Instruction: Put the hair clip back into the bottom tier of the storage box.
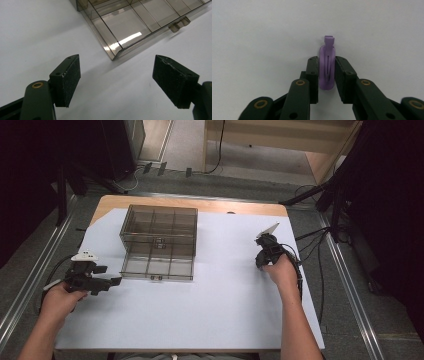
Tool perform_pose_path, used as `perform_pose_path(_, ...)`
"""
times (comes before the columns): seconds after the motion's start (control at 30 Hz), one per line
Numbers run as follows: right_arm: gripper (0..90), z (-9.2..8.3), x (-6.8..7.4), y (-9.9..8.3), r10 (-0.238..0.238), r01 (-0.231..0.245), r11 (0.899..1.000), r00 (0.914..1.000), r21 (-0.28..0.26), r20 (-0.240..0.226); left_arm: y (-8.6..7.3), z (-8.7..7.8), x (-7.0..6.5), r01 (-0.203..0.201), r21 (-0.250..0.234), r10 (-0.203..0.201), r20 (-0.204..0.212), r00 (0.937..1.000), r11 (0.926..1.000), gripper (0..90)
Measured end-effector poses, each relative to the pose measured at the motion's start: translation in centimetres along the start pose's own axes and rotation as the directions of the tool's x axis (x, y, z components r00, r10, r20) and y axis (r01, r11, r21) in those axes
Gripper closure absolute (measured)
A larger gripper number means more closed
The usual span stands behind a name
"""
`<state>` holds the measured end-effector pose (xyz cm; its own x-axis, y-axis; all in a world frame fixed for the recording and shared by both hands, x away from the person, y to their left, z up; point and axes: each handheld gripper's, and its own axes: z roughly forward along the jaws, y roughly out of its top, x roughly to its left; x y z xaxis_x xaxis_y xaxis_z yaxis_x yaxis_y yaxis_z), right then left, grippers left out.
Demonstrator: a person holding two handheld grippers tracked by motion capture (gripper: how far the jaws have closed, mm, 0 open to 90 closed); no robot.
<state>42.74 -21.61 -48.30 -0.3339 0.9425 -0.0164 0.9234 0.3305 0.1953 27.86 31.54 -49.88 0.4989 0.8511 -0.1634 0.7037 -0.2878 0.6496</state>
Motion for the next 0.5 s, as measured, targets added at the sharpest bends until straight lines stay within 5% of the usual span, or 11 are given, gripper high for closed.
perform_pose_path(0.5,77.2,-0.05,-0.22,0.07,-0.004,0.004,1.0,0.9999,0.0,-0.012,0.05,0.1,-0.03,-0.007,0.007,0.007,0.008,0.9999,1.0,23.3)
